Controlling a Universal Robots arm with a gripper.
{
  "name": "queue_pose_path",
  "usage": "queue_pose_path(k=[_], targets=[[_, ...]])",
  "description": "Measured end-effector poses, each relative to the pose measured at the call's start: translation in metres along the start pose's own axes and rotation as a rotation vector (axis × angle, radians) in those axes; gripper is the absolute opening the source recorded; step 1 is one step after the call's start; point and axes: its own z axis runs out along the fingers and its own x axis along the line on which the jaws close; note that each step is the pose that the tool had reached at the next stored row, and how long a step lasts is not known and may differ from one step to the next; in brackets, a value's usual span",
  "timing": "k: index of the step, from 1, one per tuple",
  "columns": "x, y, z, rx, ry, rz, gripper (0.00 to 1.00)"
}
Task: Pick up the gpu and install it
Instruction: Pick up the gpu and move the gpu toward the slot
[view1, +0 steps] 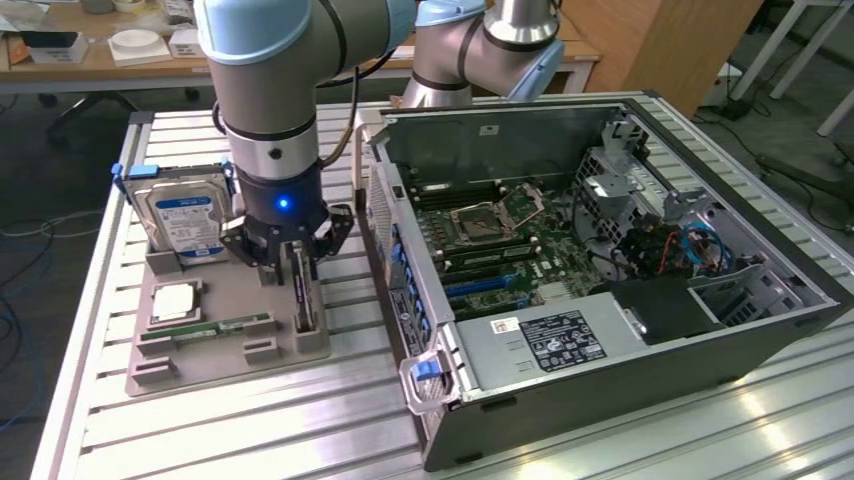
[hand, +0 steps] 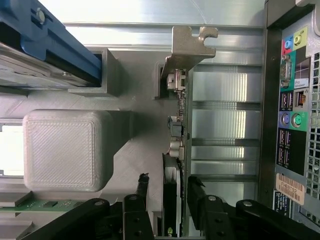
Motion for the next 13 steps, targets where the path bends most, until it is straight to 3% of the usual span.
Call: queue_pose_path(k=[6,7,13], targets=[[0.0000,0.0000,0.0000,-0.0001,0.0000,0.000,0.43],[0.0000,0.0000,0.0000,0.0000,0.0000,0.000,0.35],[-0.0004,0.0001,0.0004,-0.0003,-0.0003,0.000,0.35]])
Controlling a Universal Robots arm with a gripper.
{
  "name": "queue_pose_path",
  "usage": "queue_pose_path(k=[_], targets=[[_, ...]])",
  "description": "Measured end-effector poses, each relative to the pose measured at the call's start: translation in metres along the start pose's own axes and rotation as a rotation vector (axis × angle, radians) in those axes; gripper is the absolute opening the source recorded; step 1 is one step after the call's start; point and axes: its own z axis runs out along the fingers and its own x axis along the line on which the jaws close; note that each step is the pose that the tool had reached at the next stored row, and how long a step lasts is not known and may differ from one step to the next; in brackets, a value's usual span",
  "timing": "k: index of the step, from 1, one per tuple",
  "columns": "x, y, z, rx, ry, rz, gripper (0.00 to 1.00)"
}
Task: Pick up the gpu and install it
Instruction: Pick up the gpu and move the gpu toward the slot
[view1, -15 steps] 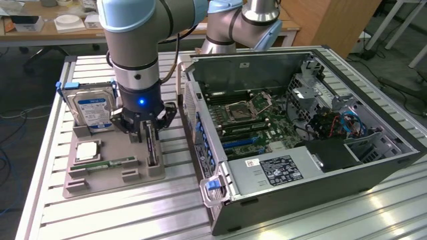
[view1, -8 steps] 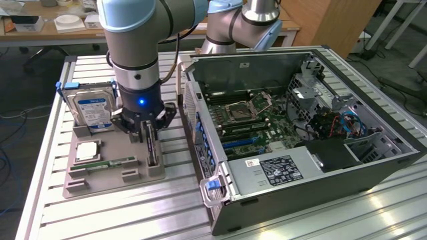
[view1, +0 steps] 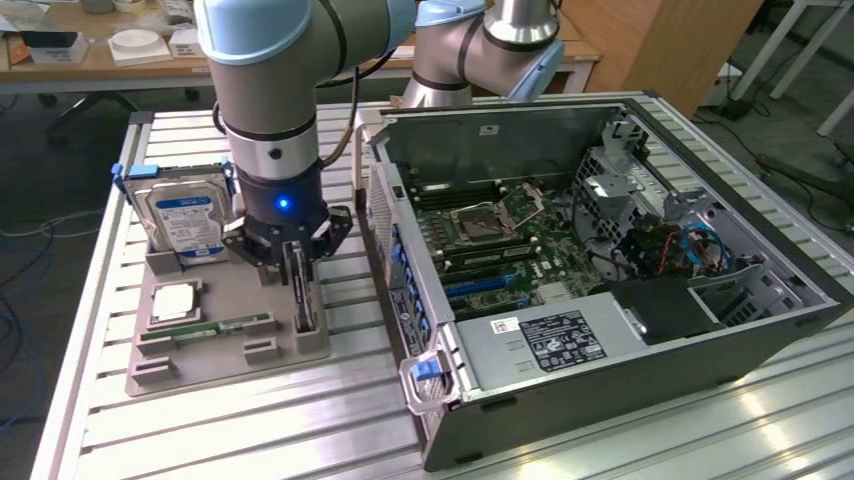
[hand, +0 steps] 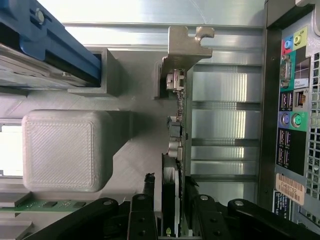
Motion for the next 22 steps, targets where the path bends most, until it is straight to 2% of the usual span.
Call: queue_pose_path(k=[13,15,16,22], targets=[[-0.0012,-0.0001,0.0001,0.0012,0.0004,0.000,0.35],[-0.0012,-0.0001,0.0002,0.0013,0.0003,0.000,0.34],[-0.0012,-0.0001,0.0001,0.0013,0.0004,0.000,0.27],[-0.0012,-0.0001,0.0002,0.0012,0.0003,0.000,0.27]])
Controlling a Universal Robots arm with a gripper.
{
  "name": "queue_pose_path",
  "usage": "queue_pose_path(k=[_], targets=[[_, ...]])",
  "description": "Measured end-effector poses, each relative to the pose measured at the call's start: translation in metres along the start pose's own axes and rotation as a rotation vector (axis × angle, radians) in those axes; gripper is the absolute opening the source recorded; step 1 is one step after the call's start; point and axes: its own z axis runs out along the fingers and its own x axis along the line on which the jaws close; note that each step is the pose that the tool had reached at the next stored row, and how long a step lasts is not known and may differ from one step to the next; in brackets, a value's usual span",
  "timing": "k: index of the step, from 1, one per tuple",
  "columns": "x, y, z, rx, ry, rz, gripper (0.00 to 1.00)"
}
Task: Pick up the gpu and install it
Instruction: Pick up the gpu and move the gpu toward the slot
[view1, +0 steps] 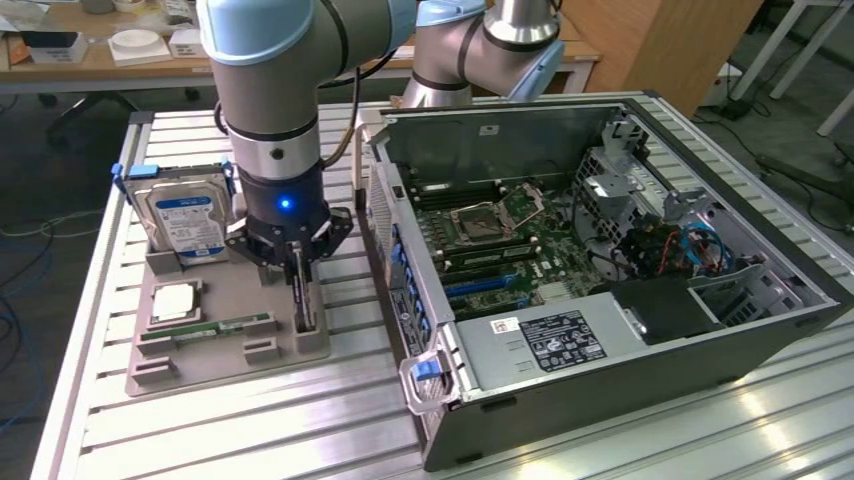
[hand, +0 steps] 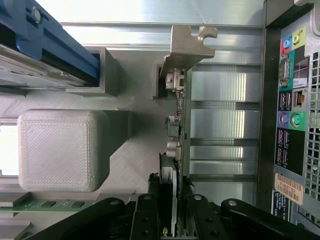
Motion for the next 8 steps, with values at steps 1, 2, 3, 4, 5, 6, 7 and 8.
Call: queue_pose_path(k=[1,2,3,4,5,6,7,8], targets=[[0.0000,0.0000,0.0000,0.0001,0.0000,0.000,0.27],[0.0000,0.0000,0.0000,0.0001,0.0000,0.000,0.26],[0.0000,0.0000,0.0000,0.0001,0.0001,0.000,0.26],[0.0000,0.0000,0.0000,0.0000,0.0001,0.000,0.26],[0.0000,0.0000,0.0000,0.0000,0.0000,0.000,0.26],[0.0000,0.0000,0.0000,0.0001,0.0000,0.000,0.26],[0.0000,0.0000,0.0000,0.0000,0.0000,0.000,0.26],[0.0000,0.0000,0.0000,0.0000,0.0000,0.000,0.26]])
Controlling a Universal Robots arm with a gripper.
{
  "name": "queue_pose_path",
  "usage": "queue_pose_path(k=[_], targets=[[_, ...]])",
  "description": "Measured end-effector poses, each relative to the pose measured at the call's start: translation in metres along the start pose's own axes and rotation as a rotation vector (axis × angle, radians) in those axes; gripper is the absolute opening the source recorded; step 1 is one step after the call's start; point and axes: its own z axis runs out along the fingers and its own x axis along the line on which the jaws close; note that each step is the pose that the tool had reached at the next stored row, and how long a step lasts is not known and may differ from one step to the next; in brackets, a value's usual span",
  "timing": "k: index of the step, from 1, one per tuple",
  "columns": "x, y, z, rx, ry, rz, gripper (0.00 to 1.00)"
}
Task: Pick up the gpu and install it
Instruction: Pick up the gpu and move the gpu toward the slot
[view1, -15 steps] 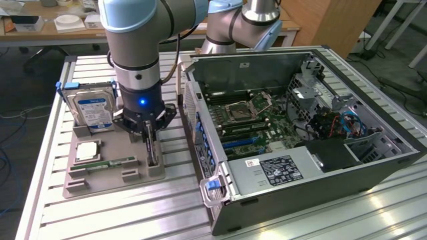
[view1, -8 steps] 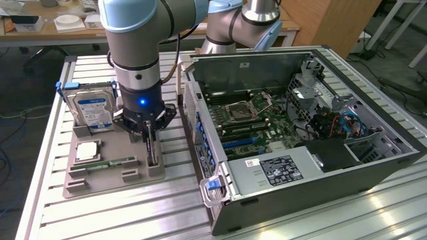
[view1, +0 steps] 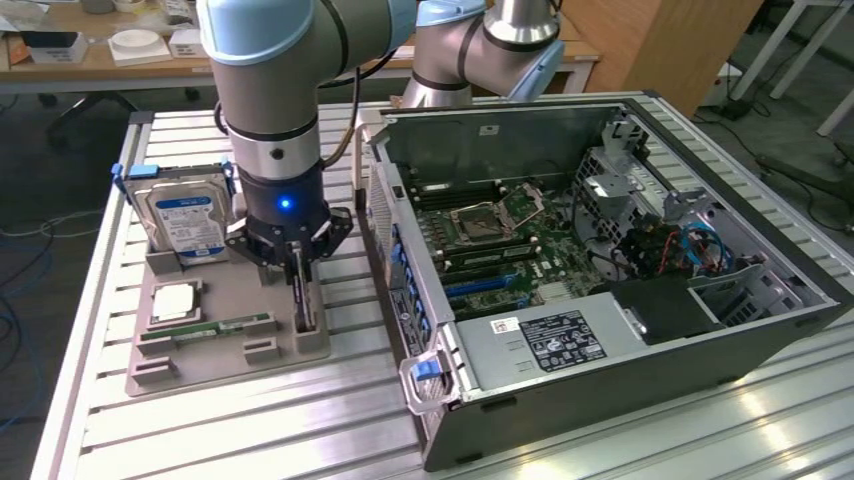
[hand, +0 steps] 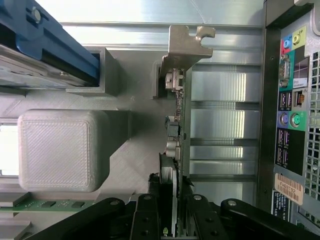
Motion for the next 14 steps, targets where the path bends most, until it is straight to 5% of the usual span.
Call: queue_pose_path(k=[14], targets=[[0.0000,0.0000,-0.0030,-0.0007,0.0003,0.000,0.26]])
